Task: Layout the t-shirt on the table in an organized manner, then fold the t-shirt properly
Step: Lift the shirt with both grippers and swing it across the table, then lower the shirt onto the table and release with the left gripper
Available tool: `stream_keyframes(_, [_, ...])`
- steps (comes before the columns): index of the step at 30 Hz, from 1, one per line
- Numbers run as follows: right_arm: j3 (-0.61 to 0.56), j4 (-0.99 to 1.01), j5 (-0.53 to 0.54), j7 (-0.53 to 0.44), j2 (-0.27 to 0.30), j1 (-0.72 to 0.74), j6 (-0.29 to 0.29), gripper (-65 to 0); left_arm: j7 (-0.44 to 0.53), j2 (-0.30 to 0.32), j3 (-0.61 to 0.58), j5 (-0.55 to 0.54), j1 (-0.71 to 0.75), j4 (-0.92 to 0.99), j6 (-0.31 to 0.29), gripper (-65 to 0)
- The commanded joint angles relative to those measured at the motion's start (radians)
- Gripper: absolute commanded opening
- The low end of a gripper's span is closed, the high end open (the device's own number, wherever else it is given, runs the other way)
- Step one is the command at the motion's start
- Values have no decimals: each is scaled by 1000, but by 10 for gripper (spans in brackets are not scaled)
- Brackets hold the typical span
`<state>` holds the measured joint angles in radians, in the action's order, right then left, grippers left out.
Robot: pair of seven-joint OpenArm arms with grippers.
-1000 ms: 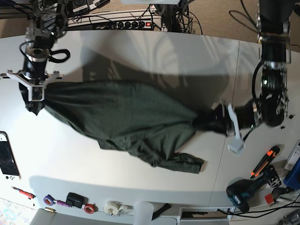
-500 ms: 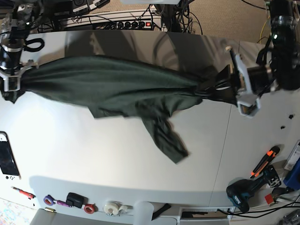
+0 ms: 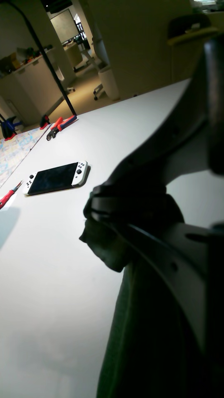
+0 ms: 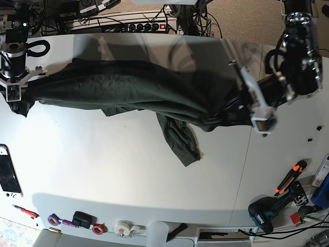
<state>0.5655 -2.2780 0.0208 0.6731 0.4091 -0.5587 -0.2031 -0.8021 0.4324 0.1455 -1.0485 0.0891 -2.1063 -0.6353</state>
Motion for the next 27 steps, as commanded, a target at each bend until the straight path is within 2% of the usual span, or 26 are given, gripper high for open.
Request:
stream_keyframes(1, [10,-17,-9,-35,15,11,14,-650,47,11,-20,2,-34,-10,15,-650])
stream_keyframes(7, [10,-17,71,-37,11,45,15,-650,132,11,-130,211,-124,-3,140,-650])
stream_keyframes(10, [10,6,91,-45,-26,74,14,-650,177,11,-161,317,-161,-2,226,-650])
stream_keyframes(14, [-8,129,121,-64,-68,159,12,-650,214,11,-183,435,-201,30,299,-650])
stream_keyframes(18, [-78,314,121,-96,-66,279,13,-650,262,11,-183,514,-263,150,367,-650])
stream_keyframes(27, [-189,750,93,-170,-66,668,17,-650,290,-3,-183,516,-537,574,380,-650])
